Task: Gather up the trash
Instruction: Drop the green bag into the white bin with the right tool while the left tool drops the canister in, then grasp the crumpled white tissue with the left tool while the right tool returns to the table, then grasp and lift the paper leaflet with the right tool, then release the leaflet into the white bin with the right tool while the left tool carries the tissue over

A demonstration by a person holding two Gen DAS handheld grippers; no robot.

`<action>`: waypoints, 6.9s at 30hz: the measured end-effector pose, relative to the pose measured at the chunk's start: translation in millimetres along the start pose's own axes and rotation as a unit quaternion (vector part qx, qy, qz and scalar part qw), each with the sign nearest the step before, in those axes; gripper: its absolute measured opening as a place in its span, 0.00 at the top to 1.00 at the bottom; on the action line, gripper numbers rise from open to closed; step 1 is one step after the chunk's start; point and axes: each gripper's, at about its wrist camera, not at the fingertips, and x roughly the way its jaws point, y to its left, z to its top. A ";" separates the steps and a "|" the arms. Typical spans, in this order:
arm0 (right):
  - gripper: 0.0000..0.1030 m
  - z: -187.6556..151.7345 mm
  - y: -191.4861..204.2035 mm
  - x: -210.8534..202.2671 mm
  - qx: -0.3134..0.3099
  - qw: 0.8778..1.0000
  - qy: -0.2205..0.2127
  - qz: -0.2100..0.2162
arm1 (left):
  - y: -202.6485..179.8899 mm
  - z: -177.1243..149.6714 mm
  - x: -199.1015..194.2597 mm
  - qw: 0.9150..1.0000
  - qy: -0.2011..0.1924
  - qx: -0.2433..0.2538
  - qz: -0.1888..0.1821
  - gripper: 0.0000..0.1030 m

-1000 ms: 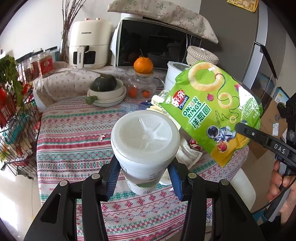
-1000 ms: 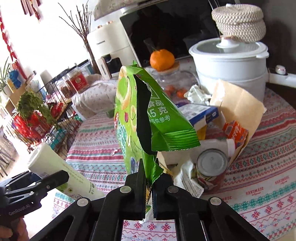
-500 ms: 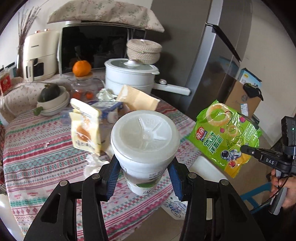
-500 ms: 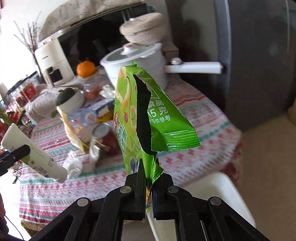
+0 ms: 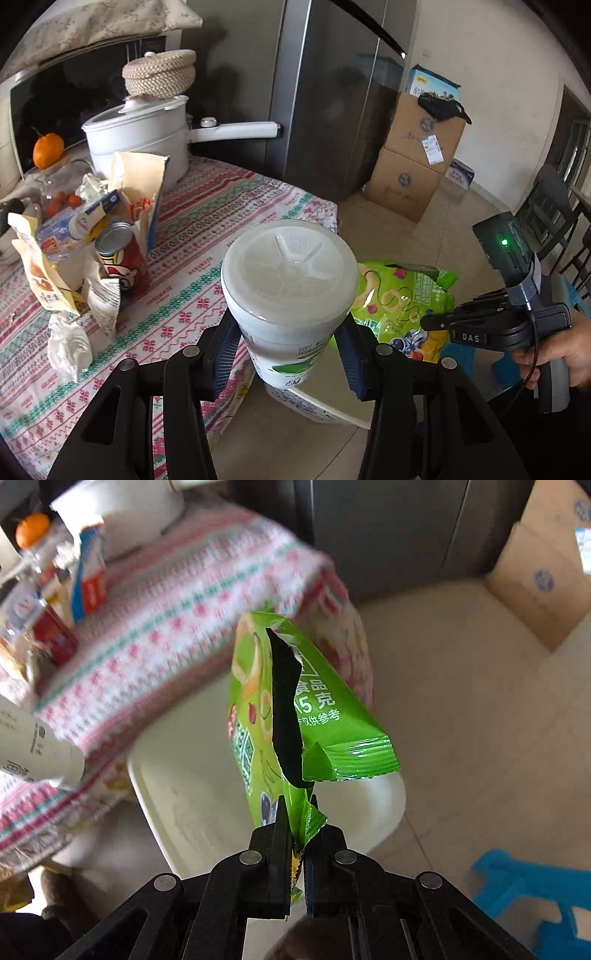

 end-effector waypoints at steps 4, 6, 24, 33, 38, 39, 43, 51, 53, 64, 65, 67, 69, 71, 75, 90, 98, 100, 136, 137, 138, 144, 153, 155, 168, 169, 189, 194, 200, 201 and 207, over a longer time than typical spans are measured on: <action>0.96 -1.3 -0.4 23.8 -0.004 0.999 0.043 -0.010 | -7.7 -4.3 18.9 1.000 0.013 0.012 0.000 0.49; 0.96 0.1 -0.9 31.9 -0.001 0.998 0.056 -0.005 | -8.4 -5.8 26.8 1.000 0.019 0.011 0.000 0.49; 0.40 4.0 -32.9 23.5 0.093 0.994 0.043 0.042 | -22.5 -24.7 111.9 0.997 0.076 0.015 0.003 0.49; 0.38 5.4 -44.1 15.0 0.107 0.993 0.031 0.037 | -20.7 -31.0 128.0 0.996 0.091 0.010 0.010 0.49; 0.35 6.7 -43.6 9.8 0.106 0.994 0.020 0.033 | -22.8 -25.1 116.7 0.996 0.080 0.020 0.015 0.37; 0.34 7.0 -43.4 8.7 0.106 0.994 0.016 0.033 | -22.5 -24.1 112.8 0.997 0.077 0.019 0.015 0.34; 0.33 7.0 -41.9 0.9 0.105 0.994 0.001 0.034 | -17.9 -21.3 97.2 0.997 0.075 0.014 0.015 0.32; 0.31 10.5 -27.3 -21.7 0.091 0.994 -0.043 0.041 | 6.0 -14.5 51.5 0.998 0.052 -0.004 0.034 0.23; 0.31 12.9 -21.8 -26.1 0.086 0.994 -0.054 0.042 | 15.5 -12.5 40.1 0.998 0.047 -0.013 0.042 0.21; 0.25 24.4 27.2 -46.5 0.039 0.992 -0.111 0.048 | 86.6 -16.1 -12.0 0.991 0.034 -0.070 0.105 0.16; 0.24 25.7 32.2 -46.6 0.034 0.992 -0.112 0.050 | 94.5 -17.0 -15.6 0.990 0.033 -0.074 0.112 0.16; 0.24 28.5 43.3 -46.2 0.024 0.992 -0.113 0.054 | 111.2 -19.4 -22.5 0.988 0.032 -0.083 0.125 0.16; 0.24 31.0 54.7 -45.8 0.013 0.992 -0.113 0.056 | 129.3 -20.9 -27.1 0.986 0.033 -0.091 0.138 0.16; 0.23 34.3 65.9 -44.7 0.003 0.992 -0.112 0.059 | 145.6 -24.6 -28.7 0.984 0.036 -0.098 0.147 0.16; 0.23 39.9 87.5 -42.0 -0.015 0.992 -0.109 0.065 | 175.5 -33.0 -25.3 0.982 0.046 -0.105 0.151 0.16; 0.22 58.2 139.8 -23.6 -0.046 0.992 -0.080 0.082 | 227.0 -46.4 36.6 0.979 0.104 -0.124 0.125 0.20; 0.22 61.9 153.7 -14.7 -0.046 0.993 -0.072 0.079 | 245.6 -46.6 35.5 0.970 0.108 -0.185 0.111 0.70; 0.22 62.5 158.4 -11.5 -0.044 0.993 -0.070 0.083 | 247.6 -48.1 25.2 0.970 0.103 -0.187 0.115 0.72; 0.83 102.1 290.8 104.5 -0.029 0.962 -0.088 0.257 | 258.2 -54.0 -85.0 0.961 0.061 -0.203 0.179 0.73; 0.87 101.4 291.6 102.2 -0.034 0.962 -0.089 0.254 | 257.8 -53.4 -85.9 0.961 0.060 -0.203 0.179 0.73; 0.87 101.1 293.1 100.0 -0.039 0.963 -0.088 0.252 | 256.9 -52.7 -87.0 0.961 0.057 -0.203 0.178 0.73; 0.93 89.1 291.7 65.2 -0.088 0.959 -0.098 0.250 | 246.3 -49.5 -93.6 0.964 0.045 -0.201 0.171 0.73; 0.93 67.6 264.4 -4.5 -0.139 0.953 -0.126 0.237 | 217.2 -45.8 -105.8 0.970 0.024 -0.188 0.151 0.73; 0.93 62.1 255.8 -17.0 -0.143 0.953 -0.130 0.232 | 209.3 -44.2 -106.6 0.972 0.020 -0.182 0.147 0.73; 0.93 32.1 166.2 -58.0 -0.106 0.968 -0.140 0.178 | 145.9 -32.3 -83.9 0.986 0.018 -0.132 0.100 0.73; 0.93 30.4 158.1 -59.1 -0.099 0.969 -0.141 0.175 | 140.6 -31.4 -80.5 0.987 0.019 -0.128 0.096 0.73; 0.93 -2.1 45.6 -12.0 -0.020 0.995 -0.047 0.080 | 27.1 -7.9 5.6 0.998 0.060 -0.026 0.018 0.73; 0.93 -8.3 29.1 9.7 -0.006 0.998 -0.002 0.060 | 7.4 -12.8 31.8 0.997 0.081 -0.002 0.008 0.73; 0.92 -13.8 12.2 37.7 0.019 0.997 0.051 0.052 | -8.0 -18.9 57.8 0.995 0.097 0.016 0.008 0.73; 0.92 -13.7 8.9 39.7 0.027 0.997 0.053 0.057 | -9.7 -19.5 61.0 0.995 0.099 0.018 0.007 0.73; 0.65 -12.5 -8.6 33.8 0.071 0.994 0.051 0.070 | -15.4 -23.8 79.4 0.994 0.104 0.020 -0.004 0.73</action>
